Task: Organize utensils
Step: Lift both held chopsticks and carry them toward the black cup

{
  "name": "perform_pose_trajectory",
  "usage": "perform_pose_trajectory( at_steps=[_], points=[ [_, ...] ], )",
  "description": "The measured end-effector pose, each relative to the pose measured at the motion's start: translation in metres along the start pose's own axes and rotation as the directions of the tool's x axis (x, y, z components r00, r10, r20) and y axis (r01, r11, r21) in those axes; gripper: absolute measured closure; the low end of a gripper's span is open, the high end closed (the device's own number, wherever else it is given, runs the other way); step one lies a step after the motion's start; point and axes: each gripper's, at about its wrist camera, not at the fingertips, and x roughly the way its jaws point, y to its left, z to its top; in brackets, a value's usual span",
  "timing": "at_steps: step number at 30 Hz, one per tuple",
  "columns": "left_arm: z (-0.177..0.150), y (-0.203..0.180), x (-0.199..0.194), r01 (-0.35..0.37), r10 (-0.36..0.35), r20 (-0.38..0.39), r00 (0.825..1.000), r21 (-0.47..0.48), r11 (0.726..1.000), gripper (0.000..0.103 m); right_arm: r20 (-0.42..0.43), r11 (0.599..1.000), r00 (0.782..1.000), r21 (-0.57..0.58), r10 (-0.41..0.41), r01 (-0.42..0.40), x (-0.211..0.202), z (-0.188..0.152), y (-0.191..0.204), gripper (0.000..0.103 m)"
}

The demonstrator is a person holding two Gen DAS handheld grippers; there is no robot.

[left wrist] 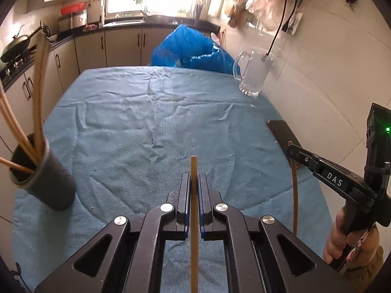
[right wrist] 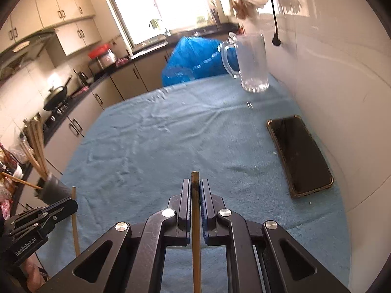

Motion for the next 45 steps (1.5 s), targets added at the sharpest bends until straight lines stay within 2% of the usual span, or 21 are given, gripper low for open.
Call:
perform_pose_trajectory(
  at_steps=[12, 25, 45],
  points=[
    [-0.01, -0.008, -0.046, -0.035, 0.033, 0.08, 0.996, 0.018, 0.999, 0.098, 0.099, 0.998, 0.994, -0.049, 0.035, -0.03, -0.048, -0.011, 0.027, 0.096],
    [-0.02, -0.017, -0.084, -0.098, 0.089, 0.175, 0.981, 0.042, 0.994, 0.098, 0.169, 0.995, 0.983, -0.088, 0.066, -0.051, -0.083, -0.019, 0.047, 0.096],
    [-0.029, -0.011, -0.111, -0.135, 0.127, 0.239, 0.963, 0.015, 0.991, 0.098, 0.251, 0.987, 0.964, -0.153, 0.092, -0.054, -0.115, -0.017, 0.076, 0.096]
  ],
)
